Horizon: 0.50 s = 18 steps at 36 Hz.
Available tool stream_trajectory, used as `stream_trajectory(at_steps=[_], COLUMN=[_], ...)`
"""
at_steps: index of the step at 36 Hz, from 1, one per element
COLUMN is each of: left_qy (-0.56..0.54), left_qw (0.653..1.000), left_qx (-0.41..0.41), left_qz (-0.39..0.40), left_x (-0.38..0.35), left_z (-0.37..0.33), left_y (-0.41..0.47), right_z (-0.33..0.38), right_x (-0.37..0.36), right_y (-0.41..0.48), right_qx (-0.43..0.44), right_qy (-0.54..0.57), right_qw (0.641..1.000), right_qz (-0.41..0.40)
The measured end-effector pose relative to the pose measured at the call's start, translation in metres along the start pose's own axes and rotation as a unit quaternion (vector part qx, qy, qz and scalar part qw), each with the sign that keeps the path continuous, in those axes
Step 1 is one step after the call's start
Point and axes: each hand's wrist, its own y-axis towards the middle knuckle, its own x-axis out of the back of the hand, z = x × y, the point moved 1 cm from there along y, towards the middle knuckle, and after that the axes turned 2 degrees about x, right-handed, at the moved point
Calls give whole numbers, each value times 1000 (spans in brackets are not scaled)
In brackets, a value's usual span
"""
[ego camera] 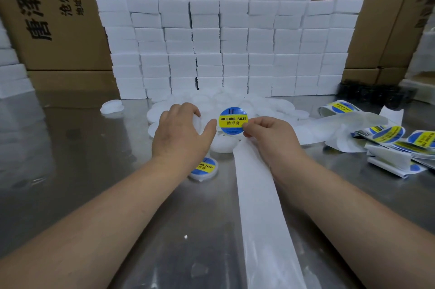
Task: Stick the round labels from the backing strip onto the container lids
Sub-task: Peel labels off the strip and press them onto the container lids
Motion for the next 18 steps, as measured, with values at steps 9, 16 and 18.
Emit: stream_trajectory(at_steps=[9, 16, 18], left_qy=[-289, -448, -476], left_qw=[933, 847, 831], left_qx=[215, 274, 268], left_qz=[-1, 88, 108], left_x=[-2, -8, -8], left_z=[5, 7, 6], left_y=[11, 9, 8], right_z=[1, 1, 1], right_x=[-3, -5, -6], right_y=[-1, -4, -4], right_qx=[-4, -12, -14], right_qy=[33, 19, 18], right_qw=[999, 996, 995], right_qz=[32, 89, 101])
